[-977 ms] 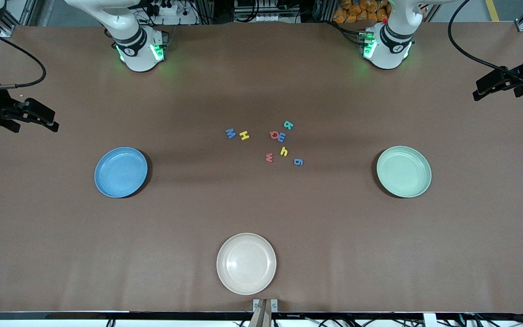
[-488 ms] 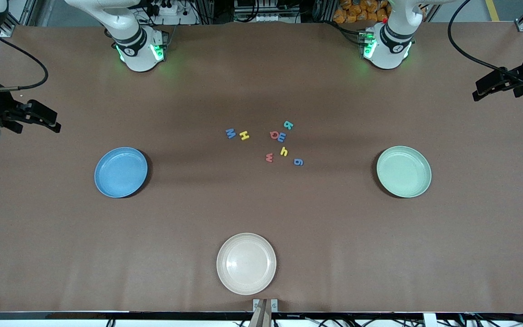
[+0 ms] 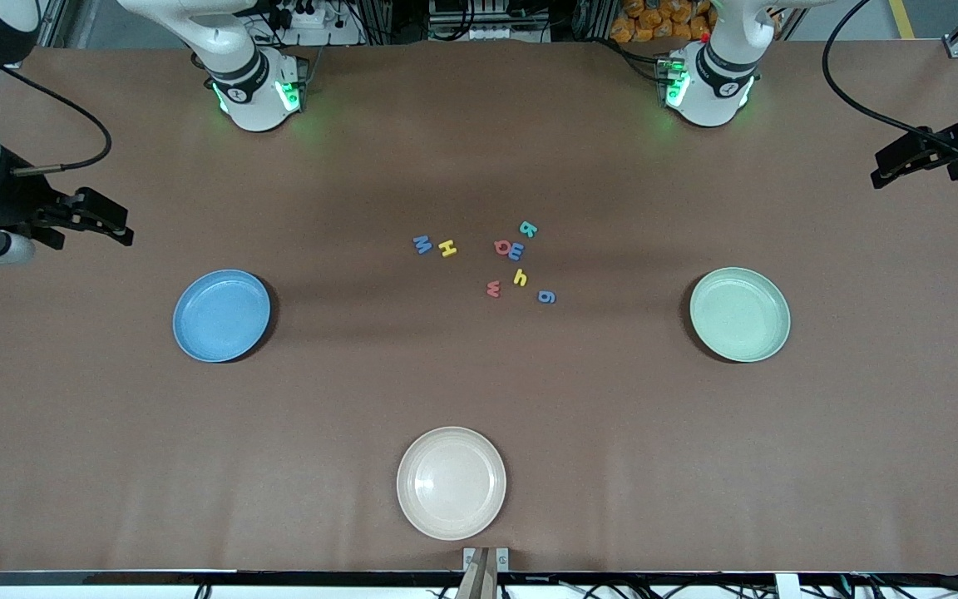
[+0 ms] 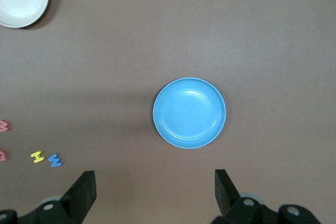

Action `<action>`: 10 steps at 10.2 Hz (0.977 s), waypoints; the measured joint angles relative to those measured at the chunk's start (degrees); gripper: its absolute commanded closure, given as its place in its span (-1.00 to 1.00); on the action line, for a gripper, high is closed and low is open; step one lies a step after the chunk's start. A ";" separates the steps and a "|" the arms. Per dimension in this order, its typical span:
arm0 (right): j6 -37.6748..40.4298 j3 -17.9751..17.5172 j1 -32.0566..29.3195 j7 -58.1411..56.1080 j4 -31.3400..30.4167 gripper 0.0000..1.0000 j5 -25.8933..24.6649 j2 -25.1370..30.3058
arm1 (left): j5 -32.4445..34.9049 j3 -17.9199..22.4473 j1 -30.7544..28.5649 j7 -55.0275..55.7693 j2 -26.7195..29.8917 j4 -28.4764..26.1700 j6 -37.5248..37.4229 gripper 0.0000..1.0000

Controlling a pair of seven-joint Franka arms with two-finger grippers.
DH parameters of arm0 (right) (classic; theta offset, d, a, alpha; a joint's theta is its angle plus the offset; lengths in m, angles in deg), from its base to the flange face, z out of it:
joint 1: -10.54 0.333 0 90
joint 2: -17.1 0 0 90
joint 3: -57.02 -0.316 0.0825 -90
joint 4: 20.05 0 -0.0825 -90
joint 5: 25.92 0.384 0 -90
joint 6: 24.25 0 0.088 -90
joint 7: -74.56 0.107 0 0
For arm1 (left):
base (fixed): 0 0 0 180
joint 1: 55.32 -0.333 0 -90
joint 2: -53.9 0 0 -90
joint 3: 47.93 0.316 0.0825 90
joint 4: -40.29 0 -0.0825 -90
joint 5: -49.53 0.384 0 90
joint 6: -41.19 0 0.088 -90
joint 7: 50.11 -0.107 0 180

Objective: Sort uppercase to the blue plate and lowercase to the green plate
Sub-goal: 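Move the right gripper over the foam letters while the left gripper shifts inward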

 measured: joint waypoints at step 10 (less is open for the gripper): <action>-2.05 -0.66 10.43 4.18 -0.85 -1.00 0.32 -4.23 | -1.14 0.47 0.04 -1.58 0.22 -2.98 4.66 -1.00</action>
